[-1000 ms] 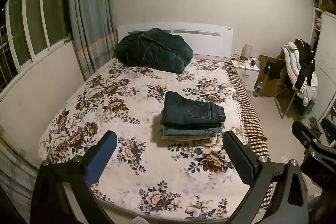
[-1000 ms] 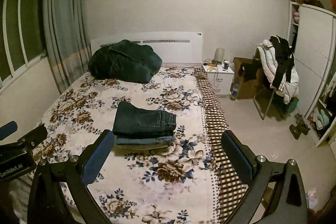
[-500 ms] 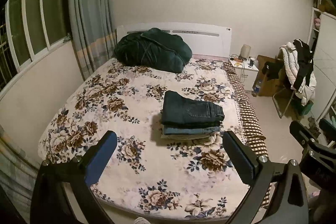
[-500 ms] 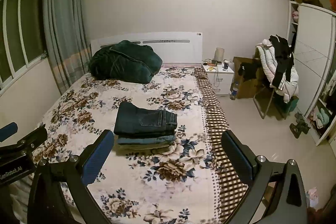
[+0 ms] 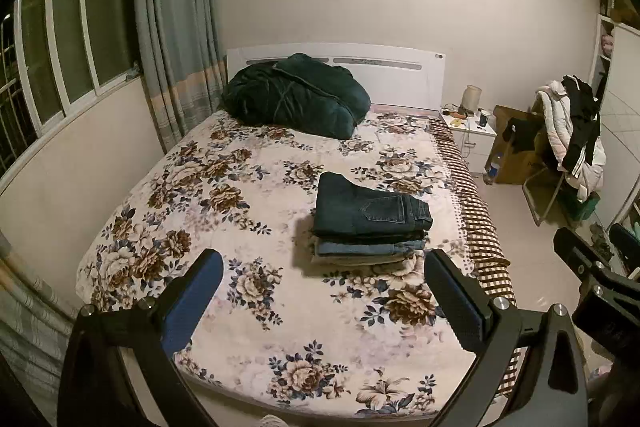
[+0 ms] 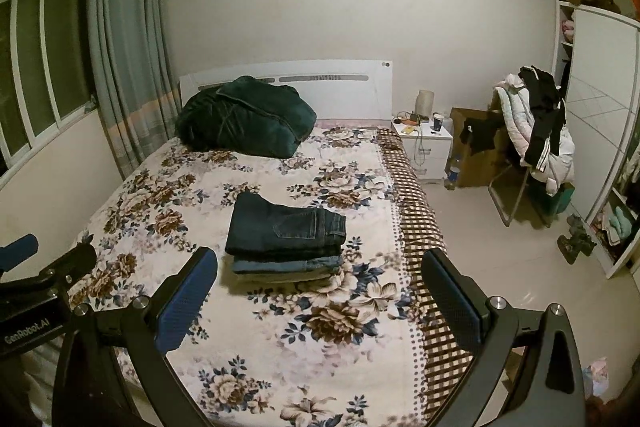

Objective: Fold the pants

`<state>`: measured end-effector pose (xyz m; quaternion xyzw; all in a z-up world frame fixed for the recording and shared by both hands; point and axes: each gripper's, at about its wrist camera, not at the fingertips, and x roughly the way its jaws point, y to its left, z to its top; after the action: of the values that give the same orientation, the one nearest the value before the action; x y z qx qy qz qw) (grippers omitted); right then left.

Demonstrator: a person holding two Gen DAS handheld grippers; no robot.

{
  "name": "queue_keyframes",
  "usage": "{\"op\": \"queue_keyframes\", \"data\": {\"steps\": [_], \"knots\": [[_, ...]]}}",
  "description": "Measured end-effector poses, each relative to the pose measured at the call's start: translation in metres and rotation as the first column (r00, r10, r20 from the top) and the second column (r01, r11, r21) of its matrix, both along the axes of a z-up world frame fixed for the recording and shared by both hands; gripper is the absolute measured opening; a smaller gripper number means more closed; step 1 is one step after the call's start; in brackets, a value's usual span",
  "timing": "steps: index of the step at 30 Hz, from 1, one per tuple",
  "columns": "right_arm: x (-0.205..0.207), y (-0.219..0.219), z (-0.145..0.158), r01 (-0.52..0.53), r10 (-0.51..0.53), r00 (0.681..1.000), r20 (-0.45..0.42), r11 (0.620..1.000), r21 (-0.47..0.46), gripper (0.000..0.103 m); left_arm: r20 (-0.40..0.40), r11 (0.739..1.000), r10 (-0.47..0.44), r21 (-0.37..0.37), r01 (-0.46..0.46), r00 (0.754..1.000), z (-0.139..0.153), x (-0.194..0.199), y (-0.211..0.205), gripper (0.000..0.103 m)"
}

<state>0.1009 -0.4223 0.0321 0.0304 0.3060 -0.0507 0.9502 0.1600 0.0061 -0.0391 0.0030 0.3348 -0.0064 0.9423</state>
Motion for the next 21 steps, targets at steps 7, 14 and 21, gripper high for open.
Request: {"op": "queue_keyframes", "data": {"steps": [7, 14, 21], "knots": [[-0.0003, 0.0045, -0.0014, 0.001, -0.001, 1.000, -0.006, 1.000, 0.004, 0.103, -0.002, 1.000, 0.001, 0.001, -0.001, 1.000, -0.0003, -0.0004, 0.0019, 0.103], [-0.0031, 0.0071, -0.0030, 0.003, -0.003, 1.000, -0.002, 1.000, 0.003, 0.103, -0.001, 1.000, 0.004, -0.001, -0.004, 1.000, 0.0002, -0.0019, 0.0036, 0.103], [-0.0047, 0.0096, -0.0043, 0.001, -0.001, 1.000, 0.000, 1.000, 0.000, 0.103, 0.001, 1.000, 0.010, 0.003, -0.010, 1.000, 0.0017, -0.0036, 0.0030, 0.103]]}}
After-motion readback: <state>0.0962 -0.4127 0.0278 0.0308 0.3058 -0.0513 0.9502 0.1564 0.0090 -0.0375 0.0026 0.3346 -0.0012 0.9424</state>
